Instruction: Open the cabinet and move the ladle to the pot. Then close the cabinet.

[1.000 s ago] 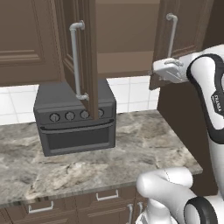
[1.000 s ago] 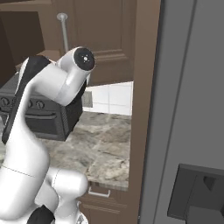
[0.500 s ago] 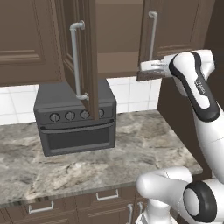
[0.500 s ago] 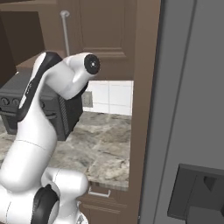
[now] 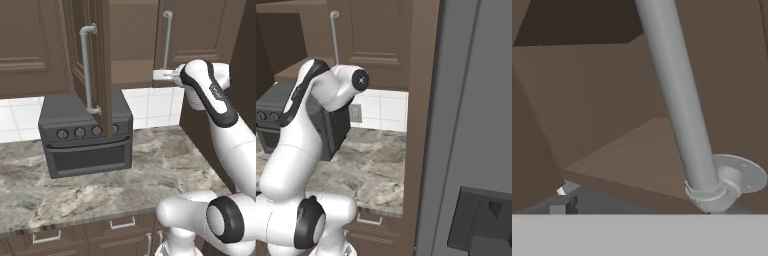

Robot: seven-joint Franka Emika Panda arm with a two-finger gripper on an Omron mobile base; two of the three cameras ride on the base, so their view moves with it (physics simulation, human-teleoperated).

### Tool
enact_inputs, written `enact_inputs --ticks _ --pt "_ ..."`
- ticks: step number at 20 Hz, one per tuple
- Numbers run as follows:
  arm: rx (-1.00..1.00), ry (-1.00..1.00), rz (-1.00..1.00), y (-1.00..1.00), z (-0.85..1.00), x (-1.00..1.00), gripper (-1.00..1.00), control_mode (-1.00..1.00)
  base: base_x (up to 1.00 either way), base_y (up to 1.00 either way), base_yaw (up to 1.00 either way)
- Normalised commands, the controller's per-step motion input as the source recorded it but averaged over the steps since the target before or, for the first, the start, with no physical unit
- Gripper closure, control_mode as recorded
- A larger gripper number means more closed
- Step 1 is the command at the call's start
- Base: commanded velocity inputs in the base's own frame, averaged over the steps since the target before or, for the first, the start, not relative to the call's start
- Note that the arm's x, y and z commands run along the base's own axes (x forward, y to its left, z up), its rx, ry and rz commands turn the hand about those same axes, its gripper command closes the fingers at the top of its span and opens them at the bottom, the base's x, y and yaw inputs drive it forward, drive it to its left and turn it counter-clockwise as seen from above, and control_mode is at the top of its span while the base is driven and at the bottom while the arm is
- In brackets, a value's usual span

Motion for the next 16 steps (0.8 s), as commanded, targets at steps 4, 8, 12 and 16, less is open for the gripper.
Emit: enact_inputs --ticks 4,8,12,16 --pt "0.00 -0.05 0.00 0.04 0.03 0.63 -1.00 -1.00 0.00 0.00 0.00" --pt "0.00 -0.02 0.00 0.03 0.26 -0.14 -1.00 -1.00 0.00 0.00 0.00" --pt "-0.01 0.00 0.00 0.00 0.49 -0.91 -1.00 -1.00 0.00 0.00 0.00" --pt "-0.03 0.00 0.00 0.00 0.53 -1.00 -1.00 -1.00 0.00 0.00 0.00"
